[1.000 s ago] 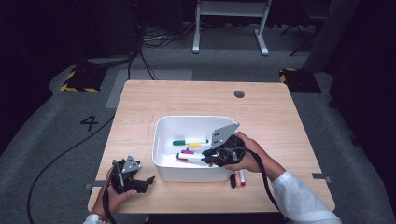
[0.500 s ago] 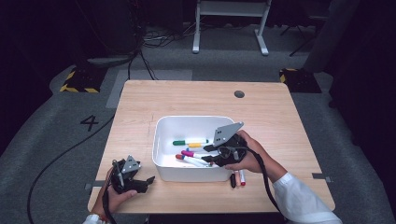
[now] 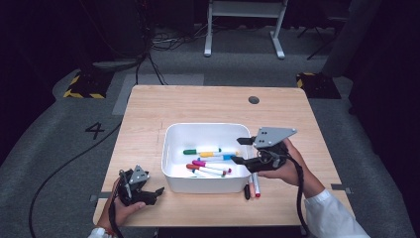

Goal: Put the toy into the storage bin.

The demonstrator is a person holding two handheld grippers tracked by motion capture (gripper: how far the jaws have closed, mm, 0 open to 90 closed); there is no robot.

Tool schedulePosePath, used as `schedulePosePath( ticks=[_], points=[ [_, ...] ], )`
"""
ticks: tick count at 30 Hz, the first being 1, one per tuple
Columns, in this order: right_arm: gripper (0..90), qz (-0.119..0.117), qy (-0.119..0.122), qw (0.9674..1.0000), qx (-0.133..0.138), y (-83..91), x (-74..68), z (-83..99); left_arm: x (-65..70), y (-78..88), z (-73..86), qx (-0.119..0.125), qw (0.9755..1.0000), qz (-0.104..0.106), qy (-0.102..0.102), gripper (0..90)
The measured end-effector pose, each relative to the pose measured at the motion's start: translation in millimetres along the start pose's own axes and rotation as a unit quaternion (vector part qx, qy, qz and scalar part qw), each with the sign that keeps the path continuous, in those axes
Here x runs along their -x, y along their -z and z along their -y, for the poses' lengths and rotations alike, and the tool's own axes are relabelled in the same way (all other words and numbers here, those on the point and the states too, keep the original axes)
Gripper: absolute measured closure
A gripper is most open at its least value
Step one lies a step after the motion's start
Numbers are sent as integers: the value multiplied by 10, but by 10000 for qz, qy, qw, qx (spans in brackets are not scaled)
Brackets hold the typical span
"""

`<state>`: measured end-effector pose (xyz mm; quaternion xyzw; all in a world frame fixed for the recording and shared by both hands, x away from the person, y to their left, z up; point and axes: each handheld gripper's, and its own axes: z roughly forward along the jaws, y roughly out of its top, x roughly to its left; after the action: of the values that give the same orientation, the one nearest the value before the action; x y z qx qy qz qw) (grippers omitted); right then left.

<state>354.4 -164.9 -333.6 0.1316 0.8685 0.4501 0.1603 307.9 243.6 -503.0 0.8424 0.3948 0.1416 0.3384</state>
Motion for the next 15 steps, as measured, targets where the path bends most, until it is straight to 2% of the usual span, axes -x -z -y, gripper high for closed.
schedulePosePath(
  ticks=[1,2,6,7,8,10,11,15],
  points=[
    [392,48,-24,10000,20,45,6,18,-1,1,0,-2,10000,-3,-4,153],
    [384,193,-91,9997,70,161,30,89,0,0,0,1,10000,-5,-4,153],
    [380,346,-147,9993,91,275,55,202,0,0,0,1,10000,-8,-6,153],
    [378,499,-221,9985,76,342,56,313,0,0,0,1,10000,-6,-3,153],
    [377,538,-315,9980,95,362,51,368,0,0,0,0,10000,-5,-2,153],
    [377,562,-312,9979,85,380,57,414,0,0,0,0,10000,-5,-3,153],
    [376,668,-444,9967,99,398,61,557,1,0,0,1,10000,-8,5,153],
    [367,663,-714,9952,-15,351,88,817,1,0,0,0,10000,-12,3,153]
  ],
)
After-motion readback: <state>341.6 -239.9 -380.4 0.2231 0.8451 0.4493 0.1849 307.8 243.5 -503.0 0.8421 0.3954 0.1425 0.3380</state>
